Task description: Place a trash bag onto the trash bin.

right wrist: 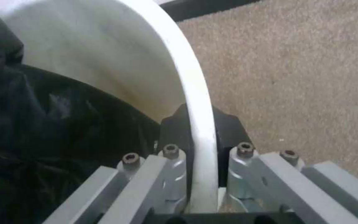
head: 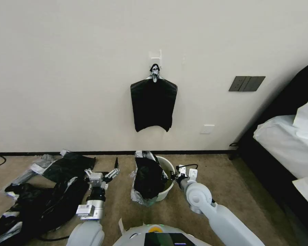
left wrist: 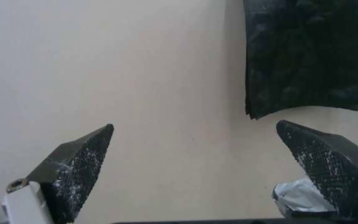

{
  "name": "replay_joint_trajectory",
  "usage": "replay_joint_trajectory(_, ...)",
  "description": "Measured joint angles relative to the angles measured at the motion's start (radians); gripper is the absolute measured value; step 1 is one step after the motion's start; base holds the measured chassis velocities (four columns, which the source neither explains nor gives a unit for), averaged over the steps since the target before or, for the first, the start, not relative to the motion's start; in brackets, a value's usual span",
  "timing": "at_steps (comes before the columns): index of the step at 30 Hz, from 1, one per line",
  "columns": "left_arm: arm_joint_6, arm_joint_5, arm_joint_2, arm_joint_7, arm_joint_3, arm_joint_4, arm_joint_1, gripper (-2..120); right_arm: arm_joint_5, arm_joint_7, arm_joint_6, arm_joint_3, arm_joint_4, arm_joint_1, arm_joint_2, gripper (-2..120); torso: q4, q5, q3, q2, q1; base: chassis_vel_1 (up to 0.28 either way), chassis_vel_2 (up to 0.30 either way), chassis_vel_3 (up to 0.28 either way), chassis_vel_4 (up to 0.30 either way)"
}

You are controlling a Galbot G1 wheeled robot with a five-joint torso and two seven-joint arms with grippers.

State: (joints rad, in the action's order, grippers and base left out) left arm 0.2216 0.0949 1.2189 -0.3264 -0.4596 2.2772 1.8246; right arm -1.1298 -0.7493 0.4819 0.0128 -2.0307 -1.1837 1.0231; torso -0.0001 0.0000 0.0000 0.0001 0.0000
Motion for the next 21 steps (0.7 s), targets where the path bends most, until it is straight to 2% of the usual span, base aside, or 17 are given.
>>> replay_joint_trajectory(14, 0.022, -0.031, 0.014, 0.0, 0.012, 0.011, 0.031, 100, -0.008, 0.002, 0.014, 0.006, -0.01, 0.003, -0.019, 7, 0.0001, 0.0, 0.0, 0.0, 0.0, 0.0, 0.0, 0.0, 0.0)
replay_joint_trajectory(19, 0.023, -0.034, 0.014, 0.0, 0.016, 0.012, 0.031, 100, -0.001, 0.003, 0.016, 0.018, -0.047, -0.005, -0.032, 25, 0.0001, 0.0001, 0.0, 0.0, 0.0, 0.0, 0.0, 0.0, 0.0)
replay_joint_trajectory(20, 0.023, -0.034, 0.014, 0.0, 0.016, 0.012, 0.031, 100, -0.001, 0.003, 0.016, 0.018, -0.047, -0.005, -0.032, 25, 0.0001, 0.0001, 0.0, 0.0, 0.0, 0.0, 0.0, 0.0, 0.0)
replay_joint_trajectory(21, 0.023, -0.034, 0.014, 0.0, 0.016, 0.013, 0.03, 100, 0.002, 0.003, 0.016, 0.025, -0.058, -0.008, -0.037, 32, 0.0001, 0.0001, 0.0, 0.0, 0.0, 0.0, 0.0, 0.0, 0.0)
